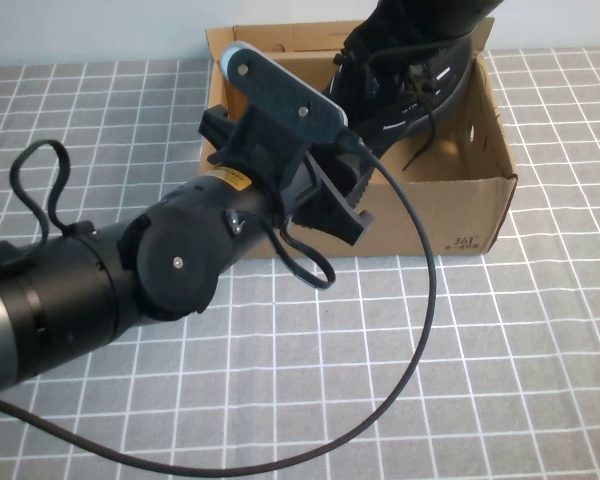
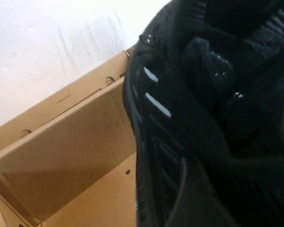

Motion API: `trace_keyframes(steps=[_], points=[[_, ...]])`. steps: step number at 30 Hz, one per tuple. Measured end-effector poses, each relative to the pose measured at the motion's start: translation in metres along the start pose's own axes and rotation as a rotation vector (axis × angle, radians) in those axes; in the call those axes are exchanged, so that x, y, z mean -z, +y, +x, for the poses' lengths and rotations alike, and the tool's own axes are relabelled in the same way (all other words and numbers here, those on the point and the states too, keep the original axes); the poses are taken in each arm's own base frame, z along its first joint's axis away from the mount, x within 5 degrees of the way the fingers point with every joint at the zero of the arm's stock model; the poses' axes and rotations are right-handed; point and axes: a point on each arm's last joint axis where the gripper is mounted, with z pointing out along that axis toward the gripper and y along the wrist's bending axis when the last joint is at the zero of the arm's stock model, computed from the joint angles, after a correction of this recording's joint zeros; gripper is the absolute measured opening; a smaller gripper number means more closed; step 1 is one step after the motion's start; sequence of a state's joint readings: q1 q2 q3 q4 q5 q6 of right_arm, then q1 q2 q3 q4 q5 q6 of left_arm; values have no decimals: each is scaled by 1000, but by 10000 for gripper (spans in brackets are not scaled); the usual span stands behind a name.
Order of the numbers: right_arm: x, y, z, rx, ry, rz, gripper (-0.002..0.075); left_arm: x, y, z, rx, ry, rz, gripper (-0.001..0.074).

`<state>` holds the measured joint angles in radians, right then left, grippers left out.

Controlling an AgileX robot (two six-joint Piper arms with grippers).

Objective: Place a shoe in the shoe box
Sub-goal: Hand over the shoe, then place the shoe in the shoe box

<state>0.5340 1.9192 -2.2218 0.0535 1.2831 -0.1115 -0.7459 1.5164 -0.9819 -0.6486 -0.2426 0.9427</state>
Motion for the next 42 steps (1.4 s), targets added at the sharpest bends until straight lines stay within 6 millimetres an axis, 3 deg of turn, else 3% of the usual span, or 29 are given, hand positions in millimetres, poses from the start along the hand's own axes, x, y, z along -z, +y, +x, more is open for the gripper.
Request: trace_keyframes(steps=[11, 18, 25, 31, 33, 38, 42], points=[[0, 0, 0, 17, -1, -5, -6, 0, 0, 0, 0, -2, -4, 210], [0, 1, -1, 17, -9, -22, -6, 0, 1, -1, -21, -10, -16, 49], [0, 2, -1, 15, -12, -28, 33, 0, 2, -1, -133, -14, -24, 30], [2, 3, -2, 12, -23, -40, 247, -2, 0, 1, -178, 1, -11, 26], [2, 3, -3, 11, -25, -42, 280, -3, -1, 3, -180, 10, 0, 24], [7, 2, -3, 17, -33, -26, 281, -5, 3, -5, -164, 25, 50, 23], [37, 1, -3, 35, -88, 29, 219, -6, 17, -14, -126, 66, 122, 23]])
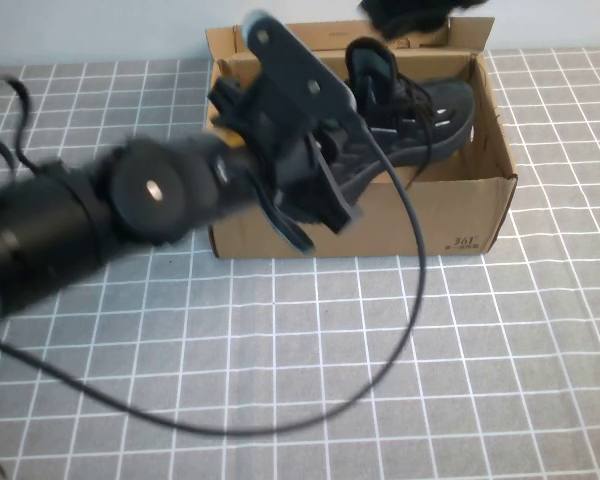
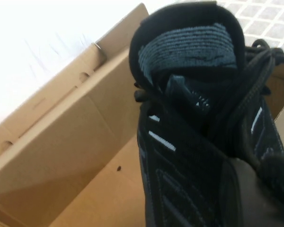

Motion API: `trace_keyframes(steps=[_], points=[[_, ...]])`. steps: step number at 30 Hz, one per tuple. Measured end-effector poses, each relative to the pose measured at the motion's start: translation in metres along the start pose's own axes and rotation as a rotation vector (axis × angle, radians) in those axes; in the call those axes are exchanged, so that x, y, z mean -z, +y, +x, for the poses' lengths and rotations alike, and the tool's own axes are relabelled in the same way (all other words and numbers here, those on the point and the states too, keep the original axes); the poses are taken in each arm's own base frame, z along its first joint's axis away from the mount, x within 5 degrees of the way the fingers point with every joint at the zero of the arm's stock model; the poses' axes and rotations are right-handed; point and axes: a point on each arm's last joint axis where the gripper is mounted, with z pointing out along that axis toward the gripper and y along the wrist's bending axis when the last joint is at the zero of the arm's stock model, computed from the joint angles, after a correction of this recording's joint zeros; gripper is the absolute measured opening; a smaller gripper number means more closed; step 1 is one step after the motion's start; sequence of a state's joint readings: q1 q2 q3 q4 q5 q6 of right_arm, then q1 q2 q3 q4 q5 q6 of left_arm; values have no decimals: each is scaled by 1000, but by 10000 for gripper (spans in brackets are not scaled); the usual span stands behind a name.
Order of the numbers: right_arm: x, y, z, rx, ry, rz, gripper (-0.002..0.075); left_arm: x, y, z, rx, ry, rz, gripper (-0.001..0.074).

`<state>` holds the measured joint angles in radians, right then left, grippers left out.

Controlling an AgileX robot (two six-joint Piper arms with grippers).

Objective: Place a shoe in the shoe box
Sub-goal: Place the shoe in the shoe box

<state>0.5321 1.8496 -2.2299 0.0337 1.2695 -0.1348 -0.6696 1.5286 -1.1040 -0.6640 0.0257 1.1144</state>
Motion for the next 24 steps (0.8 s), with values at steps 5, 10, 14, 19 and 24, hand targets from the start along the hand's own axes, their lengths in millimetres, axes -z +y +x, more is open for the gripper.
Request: trace_keyframes(steps=[5, 10, 14, 19, 24], points=[[50, -3, -1, 1, -88, 87, 73, 6, 32, -11, 26, 16, 28, 22], [83, -5, 10, -20, -114, 153, -3, 15, 65, -30, -2, 10, 48, 22], [93, -4, 28, -38, -77, 171, -13, 14, 84, -38, -41, 21, 80, 22], [105, -4, 57, -86, -28, 202, -15, 3, 94, -49, -79, 42, 194, 22], [124, -3, 82, -134, -20, 240, -15, -10, 106, -58, -55, 20, 285, 22]])
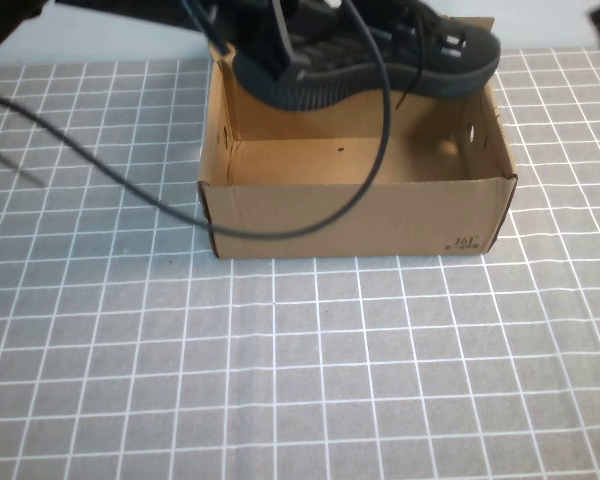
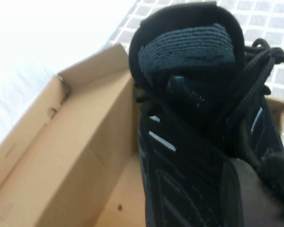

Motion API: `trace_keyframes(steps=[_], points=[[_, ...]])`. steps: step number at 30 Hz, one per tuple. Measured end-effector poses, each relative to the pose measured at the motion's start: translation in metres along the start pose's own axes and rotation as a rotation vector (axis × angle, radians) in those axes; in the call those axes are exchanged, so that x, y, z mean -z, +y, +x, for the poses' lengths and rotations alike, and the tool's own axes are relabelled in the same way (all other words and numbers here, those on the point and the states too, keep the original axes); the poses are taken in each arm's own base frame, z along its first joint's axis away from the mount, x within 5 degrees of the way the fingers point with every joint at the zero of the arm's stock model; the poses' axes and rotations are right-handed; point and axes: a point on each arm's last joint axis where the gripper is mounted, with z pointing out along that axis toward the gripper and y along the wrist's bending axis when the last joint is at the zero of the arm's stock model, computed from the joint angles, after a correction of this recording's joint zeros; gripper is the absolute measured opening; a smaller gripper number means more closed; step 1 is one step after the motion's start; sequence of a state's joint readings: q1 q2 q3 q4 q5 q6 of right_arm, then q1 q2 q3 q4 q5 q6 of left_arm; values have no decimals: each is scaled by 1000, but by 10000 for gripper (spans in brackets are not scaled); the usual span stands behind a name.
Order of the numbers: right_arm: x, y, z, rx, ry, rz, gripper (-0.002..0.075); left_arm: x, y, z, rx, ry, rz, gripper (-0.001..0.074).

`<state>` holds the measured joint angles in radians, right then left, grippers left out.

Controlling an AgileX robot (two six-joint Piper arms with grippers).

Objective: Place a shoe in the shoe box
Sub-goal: Place the shoe in the shoe box

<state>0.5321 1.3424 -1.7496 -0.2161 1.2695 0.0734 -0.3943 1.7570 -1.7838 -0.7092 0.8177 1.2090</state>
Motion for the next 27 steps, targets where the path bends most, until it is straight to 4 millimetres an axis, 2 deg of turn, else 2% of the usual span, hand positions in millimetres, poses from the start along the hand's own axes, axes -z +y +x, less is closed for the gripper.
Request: trace_keyframes(steps=[5, 13, 17, 22, 27], points=[[23, -6, 21, -41, -22, 24, -16, -14, 23, 10, -48, -42, 27, 22], [55, -18, 57, -105, -64, 81, -16, -42, 54, 64, -21, -136, 91, 22], [65, -20, 73, -128, -74, 82, -16, -54, 66, 82, 16, -203, 91, 22], [65, -20, 88, -135, -56, 85, -16, -76, 70, 100, 17, -207, 133, 22], [60, -20, 93, -149, -33, 88, -16, -92, 71, 112, 12, -207, 196, 21]])
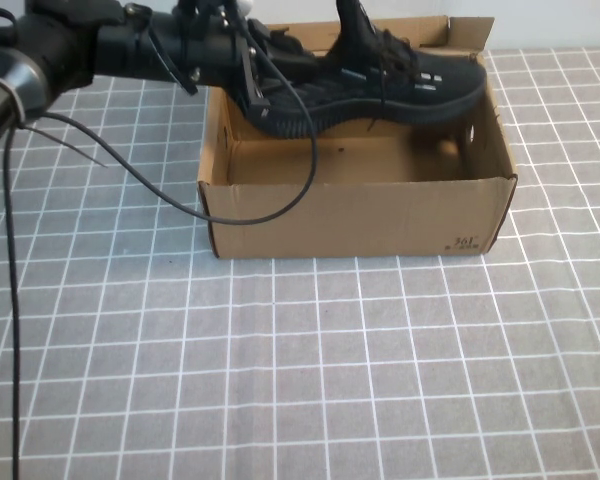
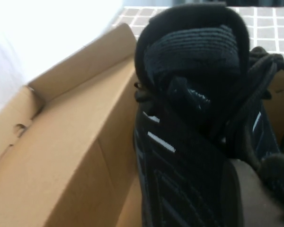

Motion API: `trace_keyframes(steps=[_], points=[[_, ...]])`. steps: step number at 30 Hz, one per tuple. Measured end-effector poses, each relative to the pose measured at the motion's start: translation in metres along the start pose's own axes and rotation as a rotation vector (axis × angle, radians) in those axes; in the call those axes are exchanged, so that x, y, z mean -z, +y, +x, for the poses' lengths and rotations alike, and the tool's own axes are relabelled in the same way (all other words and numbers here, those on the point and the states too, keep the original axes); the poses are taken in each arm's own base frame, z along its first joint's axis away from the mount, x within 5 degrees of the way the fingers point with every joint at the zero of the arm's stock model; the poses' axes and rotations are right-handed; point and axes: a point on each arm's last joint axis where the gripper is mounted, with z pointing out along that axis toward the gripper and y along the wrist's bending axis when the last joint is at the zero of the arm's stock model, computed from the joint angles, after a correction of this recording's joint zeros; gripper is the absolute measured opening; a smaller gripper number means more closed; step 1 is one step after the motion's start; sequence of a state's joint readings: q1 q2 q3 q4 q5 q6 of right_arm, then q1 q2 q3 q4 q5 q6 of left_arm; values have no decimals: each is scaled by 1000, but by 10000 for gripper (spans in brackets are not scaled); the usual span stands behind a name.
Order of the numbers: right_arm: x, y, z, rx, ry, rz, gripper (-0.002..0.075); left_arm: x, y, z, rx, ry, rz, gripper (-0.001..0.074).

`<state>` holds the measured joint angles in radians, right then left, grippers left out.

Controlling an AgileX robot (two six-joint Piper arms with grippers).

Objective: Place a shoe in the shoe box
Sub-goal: Place the shoe in the shoe box

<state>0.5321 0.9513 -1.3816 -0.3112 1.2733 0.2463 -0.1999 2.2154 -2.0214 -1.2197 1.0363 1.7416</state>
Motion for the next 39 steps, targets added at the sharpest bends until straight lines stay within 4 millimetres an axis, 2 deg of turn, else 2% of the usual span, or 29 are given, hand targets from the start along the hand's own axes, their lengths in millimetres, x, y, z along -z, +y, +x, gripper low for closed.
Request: trace_keyframes(steps=[10, 18, 32, 39], points=[[-2, 0, 2, -4, 10, 2, -16, -15, 6, 21, -5, 22, 29, 21], [-2, 0, 2, -23, 10, 2, -16, -18, 5, 30, -11, 49, 60, 21], [-2, 0, 2, -29, 10, 2, -16, -6, 12, 19, -61, 89, 68, 21], [-2, 0, 2, -31, 10, 3, -16, -3, 14, 21, -59, 96, 66, 21]])
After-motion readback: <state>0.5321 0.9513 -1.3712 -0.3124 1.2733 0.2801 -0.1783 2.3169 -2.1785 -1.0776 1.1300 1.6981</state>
